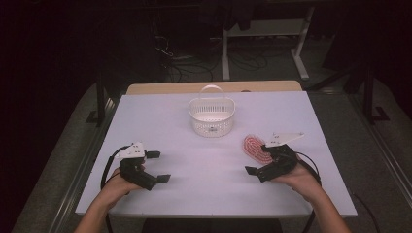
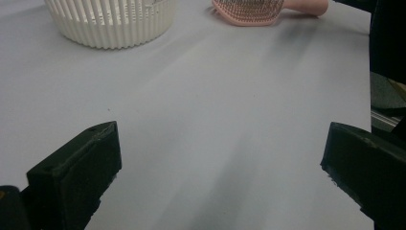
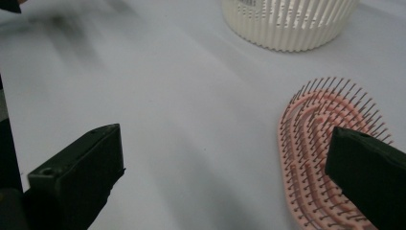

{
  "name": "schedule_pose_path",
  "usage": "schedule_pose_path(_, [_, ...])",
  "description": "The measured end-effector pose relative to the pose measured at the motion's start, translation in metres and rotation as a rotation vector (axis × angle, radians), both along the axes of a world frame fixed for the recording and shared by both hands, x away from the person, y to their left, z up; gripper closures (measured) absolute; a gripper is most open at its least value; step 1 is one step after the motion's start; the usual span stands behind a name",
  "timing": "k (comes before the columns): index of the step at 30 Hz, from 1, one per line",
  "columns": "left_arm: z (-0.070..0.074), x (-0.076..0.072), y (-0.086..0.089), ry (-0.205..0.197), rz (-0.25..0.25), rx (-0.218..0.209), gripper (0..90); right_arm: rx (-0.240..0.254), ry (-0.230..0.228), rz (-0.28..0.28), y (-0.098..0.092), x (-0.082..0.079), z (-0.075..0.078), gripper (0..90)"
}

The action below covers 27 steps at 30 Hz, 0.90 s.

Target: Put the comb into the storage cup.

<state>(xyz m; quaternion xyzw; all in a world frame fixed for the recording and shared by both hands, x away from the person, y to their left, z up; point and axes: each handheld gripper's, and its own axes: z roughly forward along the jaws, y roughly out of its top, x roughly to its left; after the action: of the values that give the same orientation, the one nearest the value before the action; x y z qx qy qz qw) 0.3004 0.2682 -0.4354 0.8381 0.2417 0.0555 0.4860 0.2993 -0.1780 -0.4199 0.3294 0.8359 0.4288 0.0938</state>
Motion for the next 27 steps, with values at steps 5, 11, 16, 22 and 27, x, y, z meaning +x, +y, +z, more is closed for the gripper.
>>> schedule_pose_path(5, [0.002, -0.001, 0.001, -0.002, 0.001, -0.019, 0.0, 0.007, -0.01, -0.004, -0.001, 0.004, 0.008, 0.0])
schedule_pose_path(11, [0.002, -0.003, 0.003, -0.008, 0.004, -0.01, 0.0, 0.002, -0.023, -0.006, -0.002, 0.013, 0.018, 0.0])
schedule_pose_path(16, [0.002, -0.004, 0.002, -0.013, 0.001, -0.014, 0.0, -0.003, -0.027, -0.021, -0.004, 0.021, 0.023, 0.0])
schedule_pose_path(22, [0.002, -0.004, 0.002, -0.015, 0.0, -0.011, 0.0, -0.012, -0.037, -0.029, -0.007, 0.027, 0.029, 0.0])
schedule_pose_path(27, [0.002, -0.004, 0.003, -0.014, 0.007, -0.019, 0.0, -0.017, -0.043, -0.041, -0.01, 0.033, 0.035, 0.0])
